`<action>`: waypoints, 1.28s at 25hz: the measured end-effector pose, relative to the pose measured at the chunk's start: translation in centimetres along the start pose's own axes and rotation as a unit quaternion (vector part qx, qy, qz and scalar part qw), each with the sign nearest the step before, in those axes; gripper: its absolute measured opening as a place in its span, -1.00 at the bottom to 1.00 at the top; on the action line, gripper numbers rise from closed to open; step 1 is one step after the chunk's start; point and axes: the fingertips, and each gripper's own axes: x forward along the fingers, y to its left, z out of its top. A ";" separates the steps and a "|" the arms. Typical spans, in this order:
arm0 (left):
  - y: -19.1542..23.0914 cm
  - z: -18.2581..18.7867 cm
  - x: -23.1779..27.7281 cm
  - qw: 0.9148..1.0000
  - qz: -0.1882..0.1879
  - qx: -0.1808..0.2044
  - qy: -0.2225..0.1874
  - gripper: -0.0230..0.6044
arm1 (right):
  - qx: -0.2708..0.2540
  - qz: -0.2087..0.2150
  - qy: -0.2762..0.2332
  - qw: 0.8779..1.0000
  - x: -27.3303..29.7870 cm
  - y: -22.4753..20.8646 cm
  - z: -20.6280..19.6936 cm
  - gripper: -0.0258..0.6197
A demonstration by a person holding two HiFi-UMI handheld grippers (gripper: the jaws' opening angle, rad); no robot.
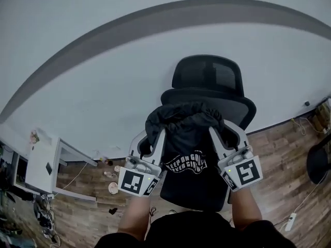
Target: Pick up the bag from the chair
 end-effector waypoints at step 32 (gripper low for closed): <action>-0.9 3.9 -0.3 1.000 0.012 -0.002 -0.025 -0.73 | -0.040 0.002 -0.012 0.999 -1.2 0.6 3.3 -0.63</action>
